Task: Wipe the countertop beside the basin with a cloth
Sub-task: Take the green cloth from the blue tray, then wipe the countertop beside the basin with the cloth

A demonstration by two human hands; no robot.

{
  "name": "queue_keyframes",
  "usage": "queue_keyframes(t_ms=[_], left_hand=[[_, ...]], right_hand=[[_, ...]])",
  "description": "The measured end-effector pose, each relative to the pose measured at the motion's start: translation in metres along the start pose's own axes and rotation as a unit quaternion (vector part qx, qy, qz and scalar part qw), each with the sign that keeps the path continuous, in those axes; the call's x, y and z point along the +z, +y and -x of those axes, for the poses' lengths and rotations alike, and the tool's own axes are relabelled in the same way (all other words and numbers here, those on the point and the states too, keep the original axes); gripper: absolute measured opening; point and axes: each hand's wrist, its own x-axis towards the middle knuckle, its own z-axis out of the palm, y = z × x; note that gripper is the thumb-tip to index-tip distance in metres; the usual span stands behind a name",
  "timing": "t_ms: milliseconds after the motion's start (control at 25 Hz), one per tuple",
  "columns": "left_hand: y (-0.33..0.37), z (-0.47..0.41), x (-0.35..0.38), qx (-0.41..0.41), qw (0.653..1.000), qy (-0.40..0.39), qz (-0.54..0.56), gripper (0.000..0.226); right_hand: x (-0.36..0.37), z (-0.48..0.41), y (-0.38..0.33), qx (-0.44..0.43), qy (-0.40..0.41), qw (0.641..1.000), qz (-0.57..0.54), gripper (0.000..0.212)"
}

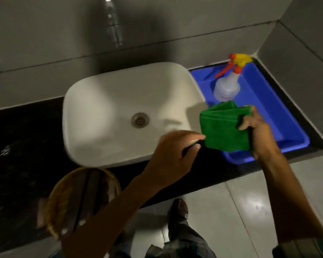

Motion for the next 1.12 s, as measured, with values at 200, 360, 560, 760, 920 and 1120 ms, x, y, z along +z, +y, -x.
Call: queue_keyframes(t_ms=[200, 360, 560, 760, 920, 1120], left_hand=[[-0.057, 0.130, -0.159, -0.290, 0.892, 0.126, 0.324, 0.046], [-0.140, 0.253, -0.261, -0.410, 0.782, 0.294, 0.365, 0.056], [-0.228, 0.341, -0.322, -0.505, 0.789, 0.335, 0.099, 0.062], [-0.286, 0.348, -0.317, -0.383, 0.864, 0.145, -0.292, 0.065], [-0.312, 0.346, -0.287, -0.410, 0.828, 0.031, -0.382, 0.085], [-0.332, 0.349, -0.289, -0.459, 0.790, 0.131, -0.385, 0.077]], right_hand=[[0.221, 0.086, 0.011, 0.006, -0.237, 0.956, -0.175, 0.028], [0.403, 0.122, 0.111, 0.048, -0.330, 0.942, 0.047, 0.022], [0.529, 0.117, 0.196, 0.136, -0.444, 0.841, 0.280, 0.046], [0.561, 0.059, 0.218, -0.132, -0.222, 0.827, 0.499, 0.045], [0.549, -0.004, 0.240, -0.114, -0.123, 0.749, 0.641, 0.064], [0.561, -0.016, 0.261, -0.204, -0.026, 0.726, 0.656, 0.062]])
